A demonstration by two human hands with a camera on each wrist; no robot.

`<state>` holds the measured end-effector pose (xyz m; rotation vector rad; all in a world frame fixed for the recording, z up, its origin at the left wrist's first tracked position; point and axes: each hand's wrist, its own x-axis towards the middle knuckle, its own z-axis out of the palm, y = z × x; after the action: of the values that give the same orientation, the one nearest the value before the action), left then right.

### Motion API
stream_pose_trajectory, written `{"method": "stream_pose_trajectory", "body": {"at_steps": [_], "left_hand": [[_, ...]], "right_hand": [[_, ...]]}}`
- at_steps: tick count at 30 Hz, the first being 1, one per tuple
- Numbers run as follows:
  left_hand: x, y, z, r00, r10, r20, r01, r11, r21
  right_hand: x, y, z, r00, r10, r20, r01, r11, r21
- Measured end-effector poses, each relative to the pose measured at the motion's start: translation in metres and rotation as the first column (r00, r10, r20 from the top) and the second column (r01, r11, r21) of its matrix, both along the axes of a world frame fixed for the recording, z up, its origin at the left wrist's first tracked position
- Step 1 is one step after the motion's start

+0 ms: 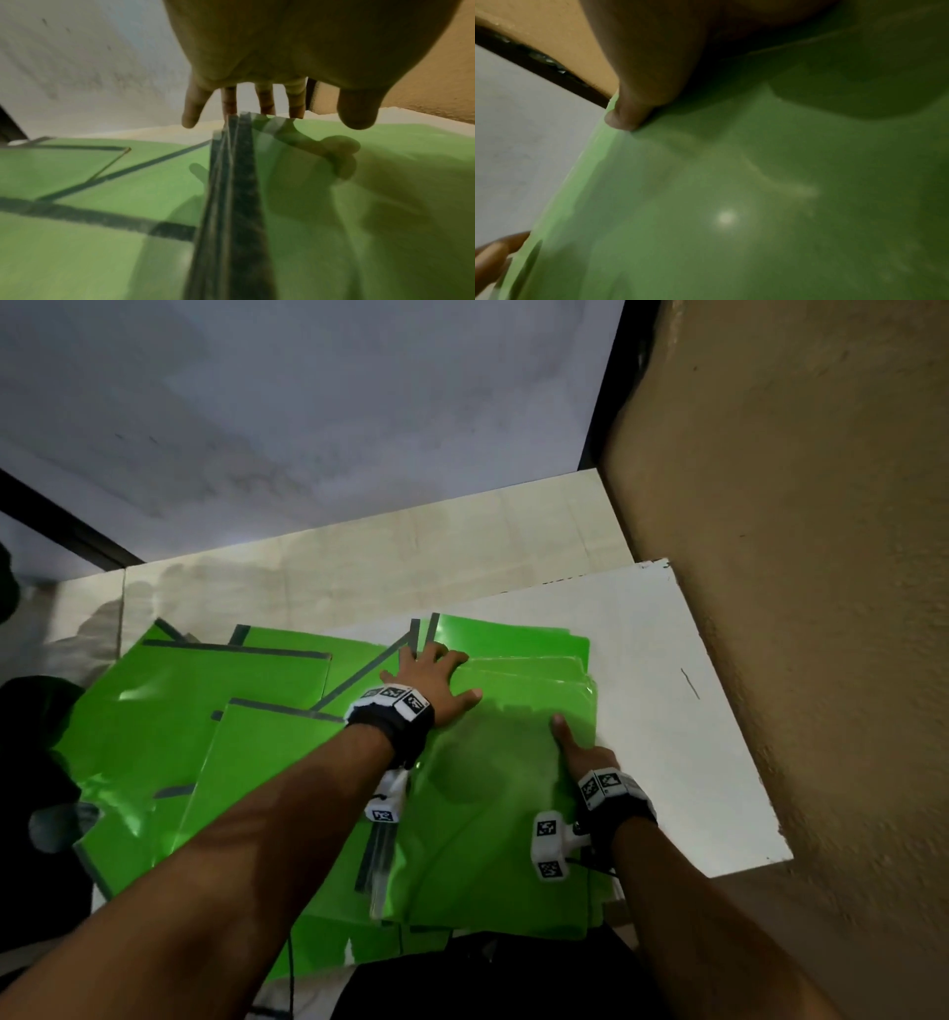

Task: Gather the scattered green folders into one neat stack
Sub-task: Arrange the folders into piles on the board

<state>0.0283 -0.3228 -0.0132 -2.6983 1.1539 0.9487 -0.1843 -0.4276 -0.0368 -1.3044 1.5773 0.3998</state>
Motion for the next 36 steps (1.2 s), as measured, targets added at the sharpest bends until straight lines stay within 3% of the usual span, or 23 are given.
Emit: {"method": "stream_pose_trajectory", "body": {"at_steps": [3,8,9,11,14,18,26,32,36], "left_hand": [[0.008,0.006,0.006,0.997,-0.033,-0.068,0.03,0.998,-0.051],[0.025,0.051,0.014,0.991,0.038,-0.126,-0.072,0.959,-0.275],[0.029,0.07,0.015,0.993,0.045,-0.113,-0.072,0.966,-0.247],[0.039,0.114,0.013,0.997,-0.009,-0.082,0.006,0.999,-0.04],[0.044,0.17,0.009,0.979,-0.201,-0.034,0.202,0.932,0.301],[0.036,0.2,0.002,0.971,-0.228,0.071,0.189,0.917,0.352],[0.036,0.155,-0.014,0.975,-0.213,0.07,0.194,0.958,0.211],[0.042,0.123,-0.015,0.953,-0.252,0.167,0.2,0.94,0.276],[0.065,0.117,-0.004,0.969,-0.228,0.09,0.196,0.942,0.271]], "right_hand": [[-0.001,0.0,-0.002,0.997,-0.052,0.049,0.052,0.999,-0.004],[-0.001,0.002,-0.005,1.0,-0.027,0.004,0.027,0.999,-0.018],[-0.002,0.002,-0.006,1.0,-0.018,-0.004,0.018,0.999,-0.033],[-0.002,0.004,-0.006,1.0,0.001,-0.02,-0.002,0.998,-0.068],[-0.003,0.003,-0.005,0.999,0.022,-0.047,-0.027,0.994,-0.105],[-0.012,0.001,-0.007,0.996,0.043,-0.081,-0.054,0.99,-0.134],[-0.037,-0.001,-0.002,0.987,0.048,-0.156,-0.066,0.991,-0.117],[-0.047,0.003,-0.001,0.98,0.057,-0.192,-0.08,0.99,-0.114],[-0.047,0.002,0.0,0.985,0.051,-0.165,-0.071,0.99,-0.118]]}}
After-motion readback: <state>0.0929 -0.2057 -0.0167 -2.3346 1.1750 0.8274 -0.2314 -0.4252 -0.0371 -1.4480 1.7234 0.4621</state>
